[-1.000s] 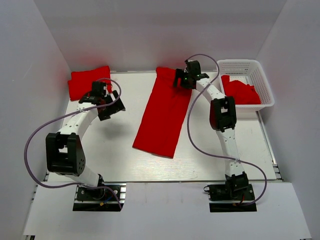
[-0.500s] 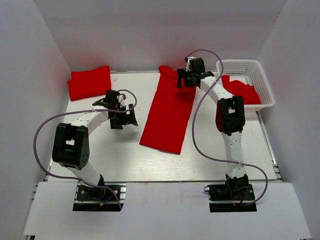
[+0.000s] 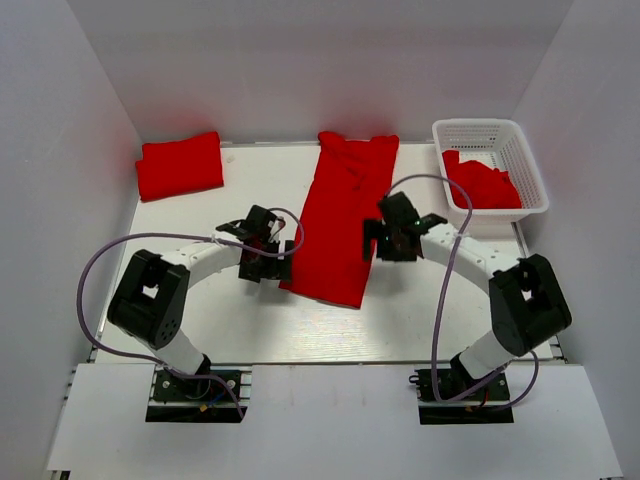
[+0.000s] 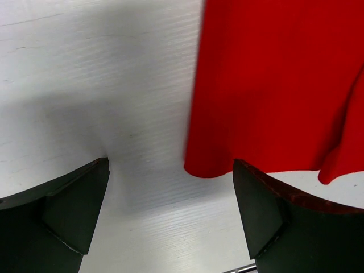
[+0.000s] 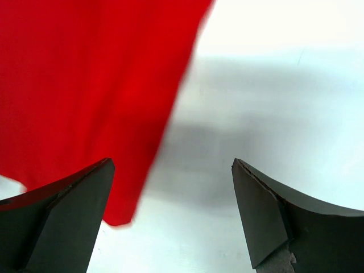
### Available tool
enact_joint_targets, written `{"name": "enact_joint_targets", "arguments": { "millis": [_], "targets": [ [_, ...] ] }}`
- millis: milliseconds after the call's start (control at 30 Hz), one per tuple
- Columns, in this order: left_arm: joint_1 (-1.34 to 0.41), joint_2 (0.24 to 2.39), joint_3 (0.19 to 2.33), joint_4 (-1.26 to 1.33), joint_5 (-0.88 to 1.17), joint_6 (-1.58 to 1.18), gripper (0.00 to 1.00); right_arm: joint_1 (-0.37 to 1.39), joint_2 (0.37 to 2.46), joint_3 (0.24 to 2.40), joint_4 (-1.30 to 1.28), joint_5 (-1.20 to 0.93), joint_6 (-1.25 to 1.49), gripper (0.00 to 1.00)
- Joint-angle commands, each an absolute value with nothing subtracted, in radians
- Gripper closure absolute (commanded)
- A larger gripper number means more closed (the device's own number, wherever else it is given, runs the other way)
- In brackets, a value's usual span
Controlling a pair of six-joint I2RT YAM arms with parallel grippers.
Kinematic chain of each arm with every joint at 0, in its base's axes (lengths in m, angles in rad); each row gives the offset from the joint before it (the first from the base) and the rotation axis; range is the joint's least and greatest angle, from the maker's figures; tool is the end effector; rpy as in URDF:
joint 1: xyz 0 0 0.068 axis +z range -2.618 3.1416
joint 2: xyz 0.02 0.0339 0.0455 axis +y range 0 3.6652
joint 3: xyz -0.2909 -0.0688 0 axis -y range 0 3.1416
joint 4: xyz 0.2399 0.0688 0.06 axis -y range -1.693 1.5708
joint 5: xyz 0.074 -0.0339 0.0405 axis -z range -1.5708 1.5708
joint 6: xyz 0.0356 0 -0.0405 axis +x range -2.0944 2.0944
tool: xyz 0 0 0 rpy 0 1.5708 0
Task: Fold and stack the t-shirts
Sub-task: Grab the bottom of the folded rectangular tshirt with both arms
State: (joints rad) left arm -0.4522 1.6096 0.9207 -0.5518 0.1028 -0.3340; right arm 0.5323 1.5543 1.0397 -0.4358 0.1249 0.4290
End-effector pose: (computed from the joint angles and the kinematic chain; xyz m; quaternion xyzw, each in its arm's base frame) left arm 0.2593 -0.1300 0.1945 0.0666 0.9829 -0.1097 0.1322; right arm 0.2755 0.1571 0.2496 -0.0300 0.9501 0.0882 0.2976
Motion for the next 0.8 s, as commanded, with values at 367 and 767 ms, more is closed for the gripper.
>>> {"name": "enact_joint_targets", "arguments": {
  "millis": [367, 767],
  "targets": [
    [-0.546, 1.608, 0.888, -0.489, -0.037, -0.367, 0.0, 0.684, 1.508, 0.893, -0.479, 0.011, 0.626, 0.1],
    [-0.564, 1.666, 0.868, -0.425, 0.064, -0.348, 0.16, 0.73, 1.557, 0.896, -0.486, -0.031, 0.658, 0.29]
  ]
}}
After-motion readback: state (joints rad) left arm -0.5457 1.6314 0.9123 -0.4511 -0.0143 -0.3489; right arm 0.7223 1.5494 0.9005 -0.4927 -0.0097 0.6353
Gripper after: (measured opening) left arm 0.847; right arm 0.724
